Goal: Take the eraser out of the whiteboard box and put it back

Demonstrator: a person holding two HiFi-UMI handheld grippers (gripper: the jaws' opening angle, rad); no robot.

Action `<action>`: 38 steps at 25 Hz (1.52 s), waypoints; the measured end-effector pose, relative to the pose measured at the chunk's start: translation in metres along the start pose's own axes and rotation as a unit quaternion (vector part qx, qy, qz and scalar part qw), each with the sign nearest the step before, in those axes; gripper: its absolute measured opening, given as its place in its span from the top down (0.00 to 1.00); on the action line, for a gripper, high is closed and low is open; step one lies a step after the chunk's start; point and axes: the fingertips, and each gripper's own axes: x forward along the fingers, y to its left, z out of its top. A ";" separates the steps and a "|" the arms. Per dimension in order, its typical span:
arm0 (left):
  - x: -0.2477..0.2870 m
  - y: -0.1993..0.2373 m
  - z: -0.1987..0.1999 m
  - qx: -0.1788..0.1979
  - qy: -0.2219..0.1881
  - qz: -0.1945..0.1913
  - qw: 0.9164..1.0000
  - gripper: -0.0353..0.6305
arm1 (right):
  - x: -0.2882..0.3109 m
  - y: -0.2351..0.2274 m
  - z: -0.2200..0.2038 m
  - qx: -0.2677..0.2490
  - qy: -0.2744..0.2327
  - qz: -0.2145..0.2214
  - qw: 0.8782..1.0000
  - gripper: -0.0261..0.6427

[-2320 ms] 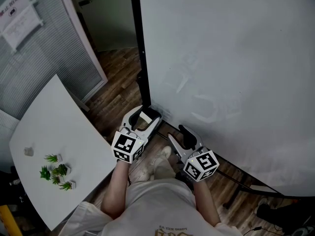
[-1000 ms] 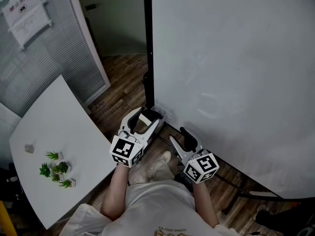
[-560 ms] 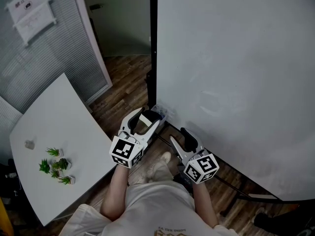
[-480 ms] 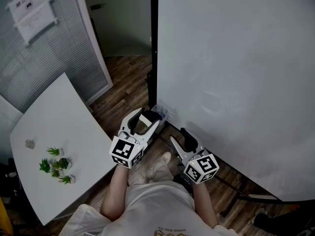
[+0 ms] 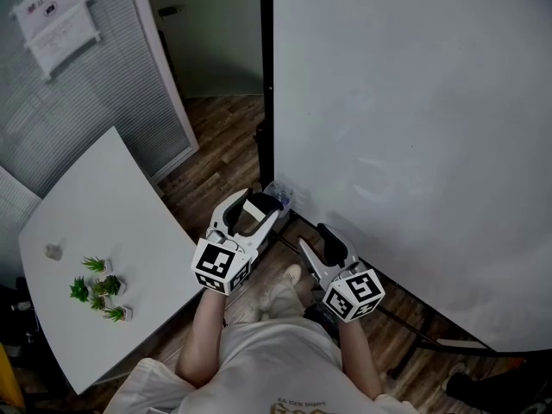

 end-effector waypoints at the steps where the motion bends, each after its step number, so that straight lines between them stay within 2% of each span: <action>1: 0.000 0.000 0.000 0.001 0.000 0.000 1.000 0.54 | 0.000 -0.001 0.000 0.000 0.000 -0.001 1.000 0.63; 38: 0.025 0.015 -0.013 -0.010 0.012 0.007 1.000 0.54 | 0.009 -0.018 -0.001 -0.002 0.019 0.001 1.000 0.63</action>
